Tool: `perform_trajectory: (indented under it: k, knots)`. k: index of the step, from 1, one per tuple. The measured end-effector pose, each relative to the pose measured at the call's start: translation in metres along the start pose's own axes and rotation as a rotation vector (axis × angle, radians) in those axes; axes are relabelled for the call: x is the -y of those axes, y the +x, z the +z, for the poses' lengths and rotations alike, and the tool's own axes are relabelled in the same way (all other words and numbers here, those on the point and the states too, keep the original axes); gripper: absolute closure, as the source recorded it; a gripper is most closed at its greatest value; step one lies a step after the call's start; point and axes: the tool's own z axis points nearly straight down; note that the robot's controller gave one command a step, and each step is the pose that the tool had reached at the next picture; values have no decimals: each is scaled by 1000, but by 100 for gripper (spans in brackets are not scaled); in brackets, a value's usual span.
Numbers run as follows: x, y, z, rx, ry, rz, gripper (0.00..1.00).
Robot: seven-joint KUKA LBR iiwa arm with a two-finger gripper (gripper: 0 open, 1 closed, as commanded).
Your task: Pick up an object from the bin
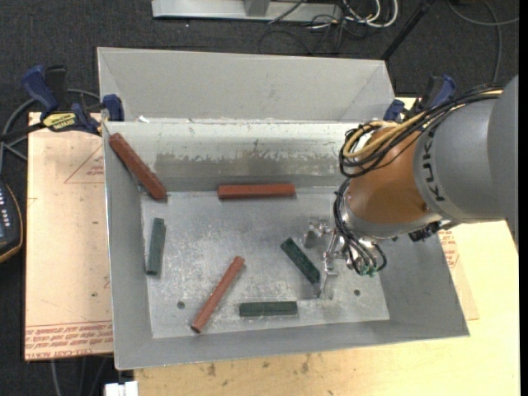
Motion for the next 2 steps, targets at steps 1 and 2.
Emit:
perform_trajectory:
  k: [1,2]
  knots:
    - [-33,10,0,3,-1,20,0]
    - [-31,9,-1,5,0,22,100]
